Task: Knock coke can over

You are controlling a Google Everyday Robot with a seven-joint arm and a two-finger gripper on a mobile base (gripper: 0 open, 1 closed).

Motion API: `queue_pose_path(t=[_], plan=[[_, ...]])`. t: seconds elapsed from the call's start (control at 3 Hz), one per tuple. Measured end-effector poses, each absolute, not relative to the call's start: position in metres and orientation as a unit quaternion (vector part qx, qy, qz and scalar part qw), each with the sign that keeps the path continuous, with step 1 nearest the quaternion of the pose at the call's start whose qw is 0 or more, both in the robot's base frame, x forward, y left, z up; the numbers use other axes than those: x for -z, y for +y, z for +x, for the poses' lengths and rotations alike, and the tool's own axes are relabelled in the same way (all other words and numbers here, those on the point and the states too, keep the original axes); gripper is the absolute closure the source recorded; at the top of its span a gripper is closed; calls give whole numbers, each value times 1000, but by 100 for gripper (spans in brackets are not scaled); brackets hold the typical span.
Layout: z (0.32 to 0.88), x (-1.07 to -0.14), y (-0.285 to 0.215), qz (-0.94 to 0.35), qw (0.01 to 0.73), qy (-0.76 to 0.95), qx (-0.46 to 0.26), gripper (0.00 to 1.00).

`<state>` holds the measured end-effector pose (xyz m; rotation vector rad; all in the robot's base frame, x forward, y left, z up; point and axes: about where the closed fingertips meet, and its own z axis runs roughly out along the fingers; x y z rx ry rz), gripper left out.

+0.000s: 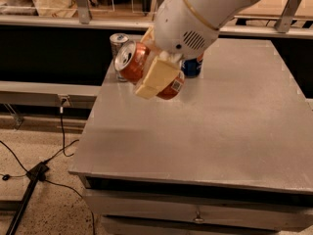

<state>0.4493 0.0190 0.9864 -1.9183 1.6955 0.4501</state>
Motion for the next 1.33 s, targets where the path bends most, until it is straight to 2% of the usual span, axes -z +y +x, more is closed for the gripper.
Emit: queue_pose_path(t=[0.33, 1.0, 1.33], plan=[[454, -990, 12, -707, 256, 645, -136, 100], [504, -959, -50, -662, 169, 730, -10, 100], [519, -935, -77, -642, 135, 755, 15, 100]])
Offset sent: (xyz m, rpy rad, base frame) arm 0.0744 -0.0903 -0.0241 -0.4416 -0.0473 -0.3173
